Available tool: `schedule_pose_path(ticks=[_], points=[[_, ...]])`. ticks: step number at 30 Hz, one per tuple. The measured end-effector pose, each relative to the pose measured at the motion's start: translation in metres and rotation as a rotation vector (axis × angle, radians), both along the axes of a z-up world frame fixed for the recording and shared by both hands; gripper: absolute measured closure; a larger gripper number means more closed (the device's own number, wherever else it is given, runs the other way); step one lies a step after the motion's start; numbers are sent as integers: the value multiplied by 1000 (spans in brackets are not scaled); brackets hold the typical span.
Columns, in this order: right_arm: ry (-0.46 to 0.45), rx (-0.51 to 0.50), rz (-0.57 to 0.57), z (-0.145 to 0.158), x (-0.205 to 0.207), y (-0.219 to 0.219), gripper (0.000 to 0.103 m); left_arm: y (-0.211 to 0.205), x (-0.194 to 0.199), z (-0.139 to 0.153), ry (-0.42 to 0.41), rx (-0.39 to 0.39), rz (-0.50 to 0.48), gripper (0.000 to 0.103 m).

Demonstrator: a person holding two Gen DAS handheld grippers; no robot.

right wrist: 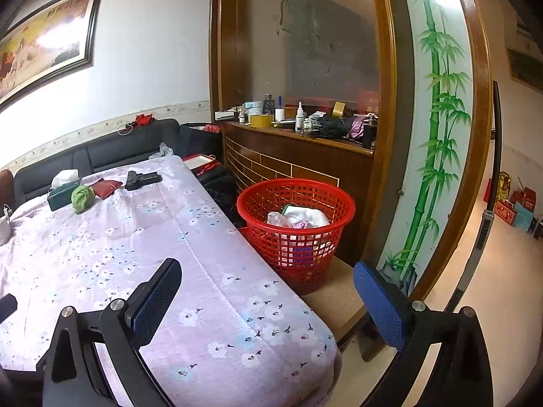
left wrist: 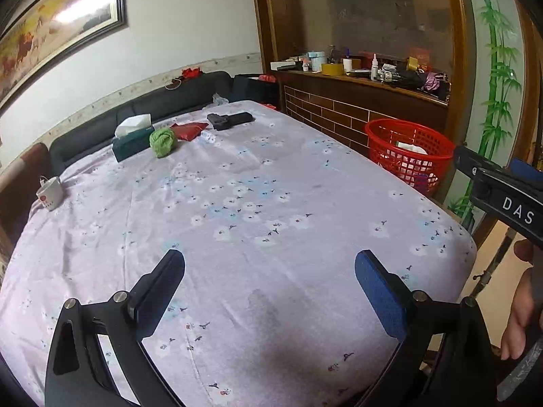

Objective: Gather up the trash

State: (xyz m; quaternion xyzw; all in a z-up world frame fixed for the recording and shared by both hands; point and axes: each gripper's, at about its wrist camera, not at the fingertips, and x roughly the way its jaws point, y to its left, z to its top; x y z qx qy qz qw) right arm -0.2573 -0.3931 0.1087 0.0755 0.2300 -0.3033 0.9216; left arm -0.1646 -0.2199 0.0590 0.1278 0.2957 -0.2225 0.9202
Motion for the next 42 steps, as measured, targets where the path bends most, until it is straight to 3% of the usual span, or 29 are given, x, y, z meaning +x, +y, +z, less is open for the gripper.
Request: schedule_pose_path(ticks=[42], points=[[18,9,34,-9,6,6,1,6,-2,-3,-14,0,5,3]])
